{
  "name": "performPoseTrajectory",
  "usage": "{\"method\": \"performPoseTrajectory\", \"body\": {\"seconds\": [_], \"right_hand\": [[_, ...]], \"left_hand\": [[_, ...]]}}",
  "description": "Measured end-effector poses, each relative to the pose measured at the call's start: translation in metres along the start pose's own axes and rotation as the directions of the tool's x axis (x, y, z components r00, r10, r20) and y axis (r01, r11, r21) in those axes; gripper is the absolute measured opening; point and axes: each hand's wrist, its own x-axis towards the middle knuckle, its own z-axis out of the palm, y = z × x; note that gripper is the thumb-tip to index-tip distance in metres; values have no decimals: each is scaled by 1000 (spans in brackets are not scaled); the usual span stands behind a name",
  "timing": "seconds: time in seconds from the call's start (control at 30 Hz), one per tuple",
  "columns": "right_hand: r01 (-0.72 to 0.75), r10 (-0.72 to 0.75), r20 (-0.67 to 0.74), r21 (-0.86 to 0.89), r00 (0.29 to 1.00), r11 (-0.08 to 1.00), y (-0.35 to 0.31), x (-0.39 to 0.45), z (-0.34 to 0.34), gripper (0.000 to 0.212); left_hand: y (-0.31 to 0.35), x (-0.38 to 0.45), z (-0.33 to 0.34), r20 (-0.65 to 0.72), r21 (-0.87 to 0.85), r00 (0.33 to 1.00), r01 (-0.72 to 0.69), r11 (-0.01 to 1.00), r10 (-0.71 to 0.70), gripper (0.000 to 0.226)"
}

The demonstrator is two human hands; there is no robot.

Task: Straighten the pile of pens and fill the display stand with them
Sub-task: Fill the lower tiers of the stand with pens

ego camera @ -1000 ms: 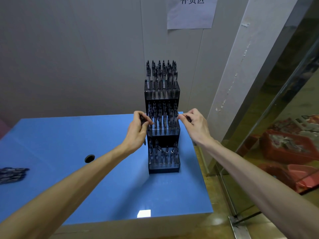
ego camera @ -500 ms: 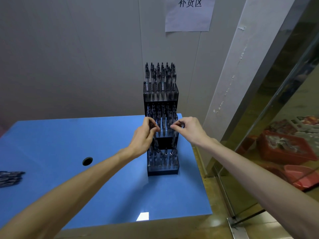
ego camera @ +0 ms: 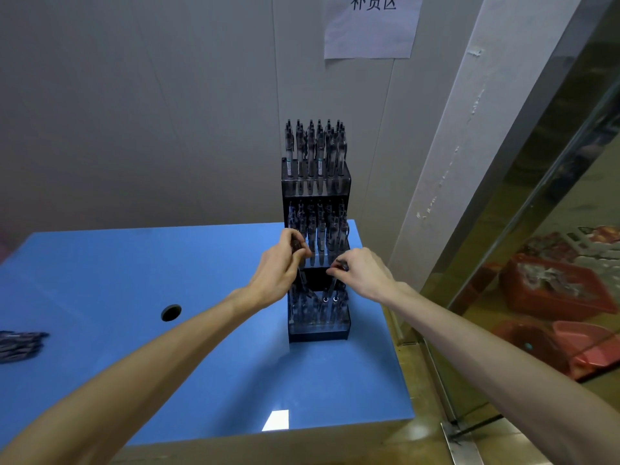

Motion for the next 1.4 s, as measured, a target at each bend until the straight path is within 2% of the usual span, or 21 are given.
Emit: {"method": "performPoseTrajectory", "body": {"seconds": [0.13,0.23,0.43,0.57,0.67,0.83,1.0,1.1,1.17,1.27,1.4], "right_hand": [[-10,15,48,-91,999,996,-8,2,2,31],[-8,13,30,-160,999,987,-13,2,6,28],[-1,3,11,-191,1000,982,-15,1,5,29],[28,-27,20,-89,999,996,-23,2,5,25],[58,-58,-1,-114,998,992,-34,2,5,19],[38,-39,-5,-172,999,984,-45,5,4,31],[66,-52,142,-99,989,993,-54,5,9,42],[74,-63,216,-45,974,996,-57,6,13,31],[84,-73,209,-46,975,995,-58,6,14,25],[40,-31,151,-56,988,998,-54,5,11,40],[-17,20,169,-18,985,1000,-53,3,10,53]], "left_hand": [[-4,1,-2,-8,-9,1000,1,1000,-1,6],[-5,1,-3,-24,-15,1000,8,1000,-8,5],[-13,-1,-8,-28,11,1000,4,1000,-3,5],[-16,-3,-11,-31,13,1000,0,1000,0,7],[-17,-3,-13,-42,15,999,-4,1000,4,8],[-19,-6,-16,-55,4,998,3,1000,-3,8],[-20,-12,-21,-70,-11,997,23,1000,-24,5],[-22,-15,-23,-77,-8,997,22,1000,-23,2],[-24,-16,-25,-68,-3,997,26,1000,-26,4],[-24,-18,-26,-55,4,998,35,999,-35,5],[-21,-19,-22,-46,-21,998,29,999,-29,3]]}}
